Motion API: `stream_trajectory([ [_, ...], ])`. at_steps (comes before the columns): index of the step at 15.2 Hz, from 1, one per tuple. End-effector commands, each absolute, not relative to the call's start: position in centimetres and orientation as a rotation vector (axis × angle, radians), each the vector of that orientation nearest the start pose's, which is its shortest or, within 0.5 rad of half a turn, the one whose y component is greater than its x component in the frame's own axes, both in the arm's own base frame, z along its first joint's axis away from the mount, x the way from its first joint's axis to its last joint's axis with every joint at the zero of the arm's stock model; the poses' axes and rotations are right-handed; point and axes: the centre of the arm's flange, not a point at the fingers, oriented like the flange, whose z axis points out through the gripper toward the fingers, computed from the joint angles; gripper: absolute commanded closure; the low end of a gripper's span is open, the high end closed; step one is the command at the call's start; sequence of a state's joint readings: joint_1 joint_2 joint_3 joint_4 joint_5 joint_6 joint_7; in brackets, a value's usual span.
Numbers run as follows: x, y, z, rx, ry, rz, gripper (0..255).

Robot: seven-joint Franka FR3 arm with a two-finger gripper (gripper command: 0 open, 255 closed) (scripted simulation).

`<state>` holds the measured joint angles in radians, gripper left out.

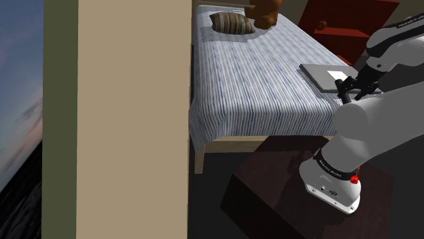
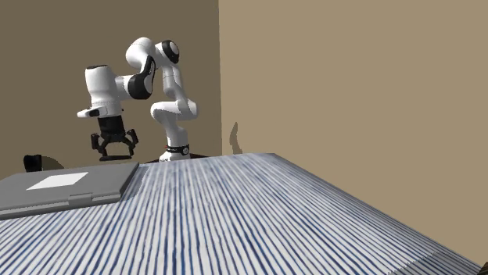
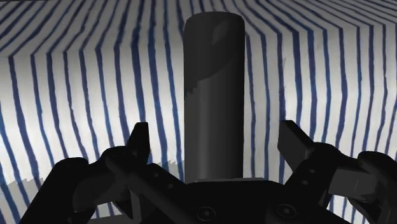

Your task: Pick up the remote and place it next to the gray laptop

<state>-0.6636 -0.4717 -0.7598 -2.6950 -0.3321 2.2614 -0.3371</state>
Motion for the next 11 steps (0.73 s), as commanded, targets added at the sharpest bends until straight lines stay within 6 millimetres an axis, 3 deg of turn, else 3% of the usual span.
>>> stream_trajectory([
  [1,6.8,-37.6,35.4,-2.822,1.190,-0.036,0],
  [3,6.6,-37.7,37.8,-2.822,1.190,-0.036,0],
  [11,6.6,-37.7,37.8,-2.822,1.190,-0.036,0],
])
